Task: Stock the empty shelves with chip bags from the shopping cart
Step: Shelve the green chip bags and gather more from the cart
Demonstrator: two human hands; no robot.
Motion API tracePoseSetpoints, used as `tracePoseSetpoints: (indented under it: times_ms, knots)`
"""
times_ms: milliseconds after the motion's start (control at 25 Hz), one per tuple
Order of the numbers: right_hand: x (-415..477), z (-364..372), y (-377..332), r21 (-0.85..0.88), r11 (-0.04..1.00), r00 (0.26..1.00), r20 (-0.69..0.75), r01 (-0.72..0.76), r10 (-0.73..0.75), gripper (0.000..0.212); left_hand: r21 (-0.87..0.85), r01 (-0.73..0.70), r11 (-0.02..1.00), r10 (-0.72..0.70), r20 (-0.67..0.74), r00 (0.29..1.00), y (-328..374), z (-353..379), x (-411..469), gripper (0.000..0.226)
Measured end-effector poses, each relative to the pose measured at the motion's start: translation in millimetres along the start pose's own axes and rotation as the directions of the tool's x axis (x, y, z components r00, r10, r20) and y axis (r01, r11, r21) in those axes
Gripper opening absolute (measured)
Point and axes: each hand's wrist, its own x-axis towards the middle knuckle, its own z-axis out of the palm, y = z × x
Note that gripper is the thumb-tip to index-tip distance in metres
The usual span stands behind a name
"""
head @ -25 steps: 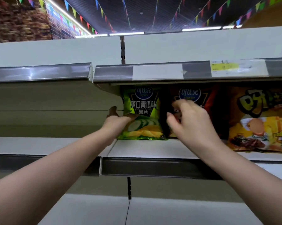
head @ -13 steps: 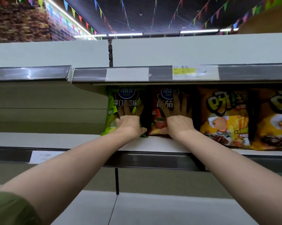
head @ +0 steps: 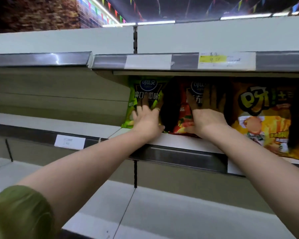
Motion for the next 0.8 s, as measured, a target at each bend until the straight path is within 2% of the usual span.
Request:
tracePoseSetpoints:
  times_ms: [80, 160, 240, 360, 520, 640, 800]
  knots:
    - [-10, -10, -22, 0.07, 0.996, 0.996, -0.072, 0.059, -0.054, 0.096, -0.071, -0.056, 0.996, 0.051, -0.062, 0.997, -3, -4, -20, 0.064]
    - [-22, -12, -56, 0.205, 0.953, 0.956, -0.239, 0.223, -0.172, 0.079, -0.117, -0.071, 0.991, 0.057, -0.115, 0.992, -15, -8, -43, 0.067]
    - [-33, -8, -96, 0.345, 0.85, 0.891, -0.363, 0.399, -0.272, 0.064, -0.169, -0.016, 0.985, -0.009, -0.142, 0.99, -39, -15, -70, 0.065]
    - [-51, 1, -166, 0.524, 0.644, 0.826, -0.428, 0.557, -0.366, 0.054, -0.227, 0.148, 0.963, -0.191, -0.181, 0.965, -93, -31, -117, 0.065]
    - [-82, 9, -262, 0.614, 0.382, 0.72, -0.531, 0.691, -0.448, 0.048, -0.119, 0.314, 0.942, -0.334, -0.231, 0.914, -167, -54, -182, 0.061]
    - [-111, 15, -335, 0.638, 0.222, 0.643, -0.562, 0.738, -0.521, 0.047, -0.074, 0.477, 0.876, -0.481, -0.209, 0.851, -226, -66, -236, 0.062]
    - [-148, 25, -420, 0.708, 0.101, 0.588, -0.489, 0.699, -0.645, 0.048, -0.053, 0.64, 0.766, -0.638, -0.172, 0.75, -295, -74, -301, 0.059]
